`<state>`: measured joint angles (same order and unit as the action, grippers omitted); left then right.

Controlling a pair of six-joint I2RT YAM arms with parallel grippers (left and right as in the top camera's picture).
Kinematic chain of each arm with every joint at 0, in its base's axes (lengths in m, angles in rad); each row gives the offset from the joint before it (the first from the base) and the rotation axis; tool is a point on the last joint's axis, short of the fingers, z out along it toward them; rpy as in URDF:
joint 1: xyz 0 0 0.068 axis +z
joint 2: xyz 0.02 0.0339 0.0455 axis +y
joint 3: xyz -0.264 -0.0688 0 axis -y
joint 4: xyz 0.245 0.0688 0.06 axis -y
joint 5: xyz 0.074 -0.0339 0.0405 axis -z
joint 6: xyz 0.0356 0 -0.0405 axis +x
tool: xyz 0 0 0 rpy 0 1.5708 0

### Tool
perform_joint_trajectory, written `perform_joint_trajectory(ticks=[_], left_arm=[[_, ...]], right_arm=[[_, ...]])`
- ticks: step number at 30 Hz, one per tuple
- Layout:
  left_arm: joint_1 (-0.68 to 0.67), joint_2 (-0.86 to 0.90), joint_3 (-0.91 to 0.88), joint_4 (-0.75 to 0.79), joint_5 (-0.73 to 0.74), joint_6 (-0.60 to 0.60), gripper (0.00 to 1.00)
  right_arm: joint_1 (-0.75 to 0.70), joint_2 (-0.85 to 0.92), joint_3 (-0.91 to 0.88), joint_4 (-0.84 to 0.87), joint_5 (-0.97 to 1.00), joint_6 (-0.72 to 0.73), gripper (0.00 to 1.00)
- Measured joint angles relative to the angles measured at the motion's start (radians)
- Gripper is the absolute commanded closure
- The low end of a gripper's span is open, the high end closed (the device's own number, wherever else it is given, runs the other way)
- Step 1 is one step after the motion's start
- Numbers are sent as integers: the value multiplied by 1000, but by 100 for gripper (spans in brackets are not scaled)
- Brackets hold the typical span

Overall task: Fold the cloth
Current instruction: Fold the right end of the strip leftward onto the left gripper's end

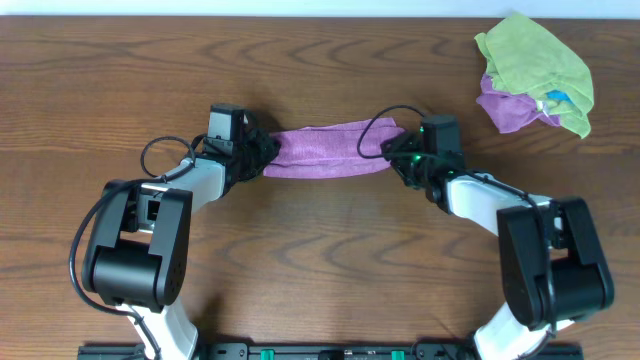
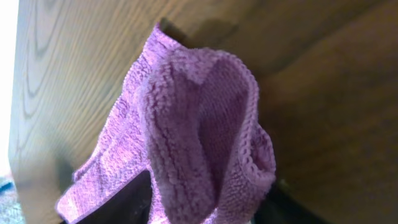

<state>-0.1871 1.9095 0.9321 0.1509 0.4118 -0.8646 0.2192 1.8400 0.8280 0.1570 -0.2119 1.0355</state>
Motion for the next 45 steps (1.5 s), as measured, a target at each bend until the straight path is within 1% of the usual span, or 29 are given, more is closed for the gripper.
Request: perform_joint_trajectory(ticks=[4, 5, 6, 11, 14, 17, 22, 25, 39, 45], left_arm=[[0, 0, 1, -3, 0, 2, 75], [0, 0, 2, -4, 0, 4, 76], [0, 0, 2, -6, 0, 5, 77], [0, 0, 6, -21, -1, 21, 80], [2, 0, 6, -25, -1, 29, 84], [2, 1, 6, -31, -2, 31, 94], [4, 6, 6, -35, 0, 34, 94], [4, 6, 6, -35, 3, 34, 95], [30, 15, 19, -43, 64, 54, 94], [31, 15, 19, -44, 83, 57, 94]], right_arm=[[13, 18, 2, 8, 30, -29, 95], [17, 24, 1, 16, 42, -43, 99], [20, 26, 1, 23, 48, -60, 99], [35, 33, 0, 56, 77, -162, 99], [41, 21, 1, 39, 87, -236, 99], [65, -27, 2, -20, 105, -301, 99], [165, -158, 44, -124, 170, -410, 98], [206, -180, 80, -143, 190, -441, 99], [319, -175, 172, -150, 217, -493, 99], [373, -94, 240, -147, 220, -496, 99]])
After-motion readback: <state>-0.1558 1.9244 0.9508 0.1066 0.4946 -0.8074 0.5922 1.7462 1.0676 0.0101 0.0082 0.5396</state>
